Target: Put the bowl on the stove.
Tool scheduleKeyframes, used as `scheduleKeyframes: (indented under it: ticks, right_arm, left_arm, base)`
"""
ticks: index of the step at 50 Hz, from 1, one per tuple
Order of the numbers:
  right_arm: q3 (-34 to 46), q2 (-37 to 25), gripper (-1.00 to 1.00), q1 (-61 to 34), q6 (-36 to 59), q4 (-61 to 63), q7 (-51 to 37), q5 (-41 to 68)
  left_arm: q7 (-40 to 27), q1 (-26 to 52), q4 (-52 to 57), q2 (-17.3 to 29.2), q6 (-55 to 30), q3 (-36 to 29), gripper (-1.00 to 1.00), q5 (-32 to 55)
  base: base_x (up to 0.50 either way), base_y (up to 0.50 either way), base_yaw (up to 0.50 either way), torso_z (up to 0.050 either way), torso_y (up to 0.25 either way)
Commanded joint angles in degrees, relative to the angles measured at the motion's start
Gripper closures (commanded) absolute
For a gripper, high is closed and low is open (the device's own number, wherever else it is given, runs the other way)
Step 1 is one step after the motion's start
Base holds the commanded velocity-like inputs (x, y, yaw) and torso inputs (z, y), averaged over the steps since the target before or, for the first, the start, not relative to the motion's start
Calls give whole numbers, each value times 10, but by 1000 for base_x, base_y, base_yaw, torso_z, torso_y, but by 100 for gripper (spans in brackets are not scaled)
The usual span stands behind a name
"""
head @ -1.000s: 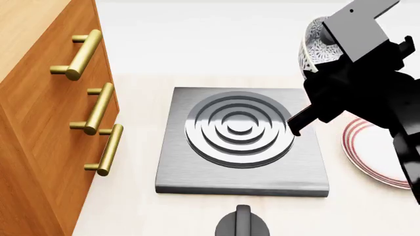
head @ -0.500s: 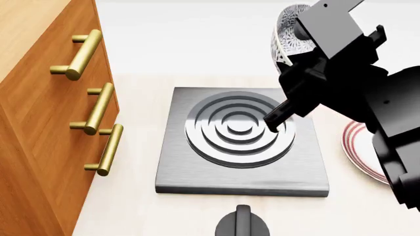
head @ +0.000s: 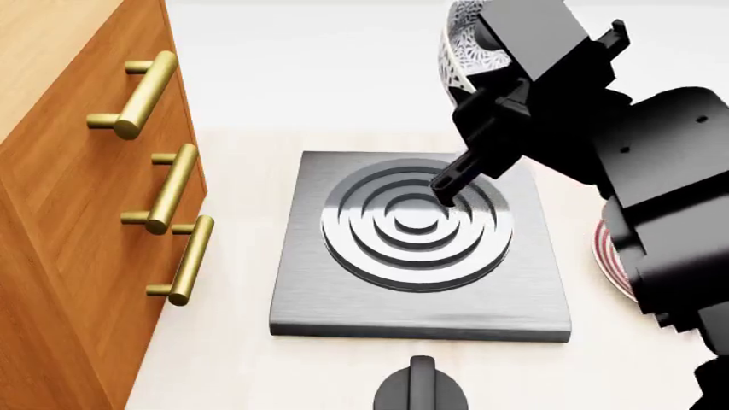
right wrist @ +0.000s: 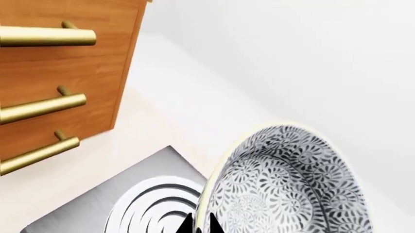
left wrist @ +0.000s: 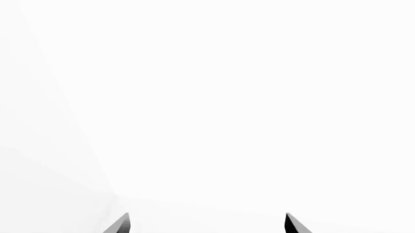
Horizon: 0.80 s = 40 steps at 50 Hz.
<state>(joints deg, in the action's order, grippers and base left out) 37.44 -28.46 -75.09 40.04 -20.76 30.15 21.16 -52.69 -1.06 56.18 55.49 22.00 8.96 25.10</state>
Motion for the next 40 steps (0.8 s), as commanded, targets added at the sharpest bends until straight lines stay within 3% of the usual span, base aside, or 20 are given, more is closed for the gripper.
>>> scheduleKeyframes:
  ticks: [1, 7, 21, 40]
  right_arm:
    - [22, 101, 100, -56, -152, -196, 36, -71]
    - [29, 224, 100, -147, -351, -538, 64, -97]
    - [-59, 259, 100, -140, -285, -542, 53, -172]
    - [-85, 272, 100, -125, -206, -542, 29, -210]
  left_arm:
    - [7, -1, -5, -12, 5, 17, -100, -19]
    - [6, 0, -5, -11, 4, 18, -100, -19]
    - [5, 4, -5, -11, 4, 12, -100, -17]
    - [4, 12, -3, -7, 1, 2, -100, -18]
  base:
    - [0, 0, 0, 0, 0]
    - [0, 0, 0, 0, 0]
    - [0, 0, 0, 0, 1]
    - [0, 0, 0, 0, 1]
